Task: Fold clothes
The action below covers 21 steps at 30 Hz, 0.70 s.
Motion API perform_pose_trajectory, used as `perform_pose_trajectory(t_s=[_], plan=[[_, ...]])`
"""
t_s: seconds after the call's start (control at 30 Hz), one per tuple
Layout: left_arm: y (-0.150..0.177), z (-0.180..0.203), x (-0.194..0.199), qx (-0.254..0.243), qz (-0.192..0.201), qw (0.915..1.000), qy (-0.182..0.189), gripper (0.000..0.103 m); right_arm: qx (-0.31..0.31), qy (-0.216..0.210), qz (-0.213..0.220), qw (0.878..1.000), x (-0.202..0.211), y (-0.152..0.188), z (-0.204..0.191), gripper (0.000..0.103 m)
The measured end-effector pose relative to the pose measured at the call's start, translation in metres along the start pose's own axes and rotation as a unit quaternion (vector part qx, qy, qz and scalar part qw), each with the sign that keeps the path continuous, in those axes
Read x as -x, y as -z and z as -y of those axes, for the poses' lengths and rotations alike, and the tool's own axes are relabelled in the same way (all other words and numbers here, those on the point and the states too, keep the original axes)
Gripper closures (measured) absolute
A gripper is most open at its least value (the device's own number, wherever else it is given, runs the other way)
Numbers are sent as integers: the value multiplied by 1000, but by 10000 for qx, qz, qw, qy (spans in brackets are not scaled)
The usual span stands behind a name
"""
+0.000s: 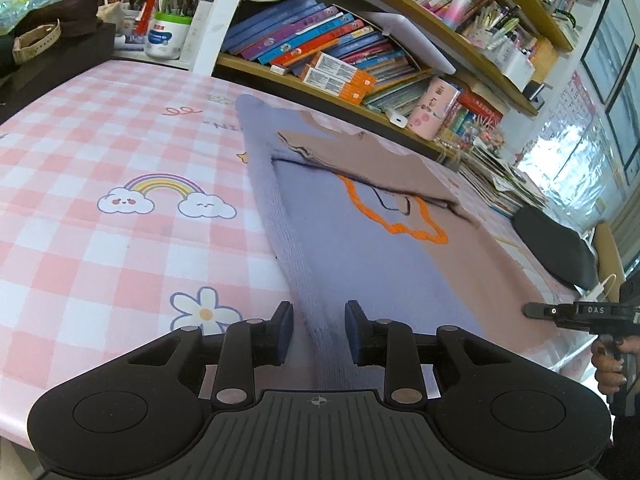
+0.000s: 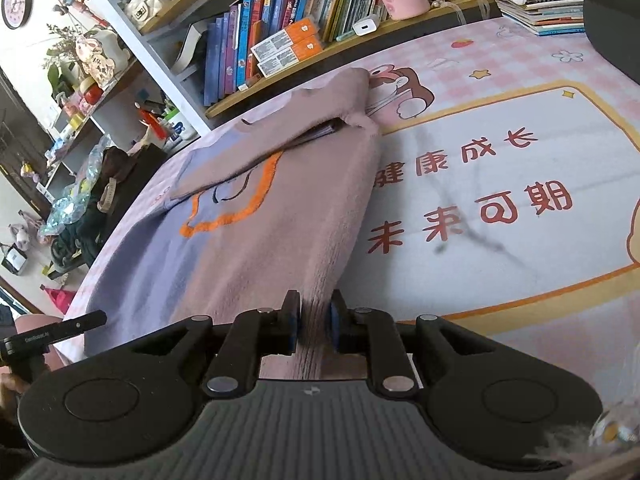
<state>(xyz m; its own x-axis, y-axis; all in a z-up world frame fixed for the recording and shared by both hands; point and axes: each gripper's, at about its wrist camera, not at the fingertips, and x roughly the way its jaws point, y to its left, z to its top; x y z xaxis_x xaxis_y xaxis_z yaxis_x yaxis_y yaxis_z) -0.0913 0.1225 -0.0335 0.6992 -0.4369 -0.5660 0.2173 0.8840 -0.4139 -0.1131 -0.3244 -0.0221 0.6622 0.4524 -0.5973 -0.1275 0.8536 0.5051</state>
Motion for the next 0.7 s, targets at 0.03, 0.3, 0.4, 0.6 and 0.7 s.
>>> perform_pose_trajectory(t_s=[0.03,0.3,0.4,0.6,0.7], plan=[[0,1,-1,-23,-8,10000,-1,79,-8,-21,-14,10000,-1,0,-1,87],[4,-4,9,239,54,9996,173,99,139,-248,-110,9995,5,5,-10,94],[4,-9,21,544,141,9971,514,99,58,-547,-23,9985,18,6,-11,95],[2,-24,50,1560,678,9724,1600,99,0,-1145,372,9927,53,-3,-24,96],[-8,-27,58,1880,1047,9526,2151,99,-4,-1508,746,9857,66,-20,-33,96]])
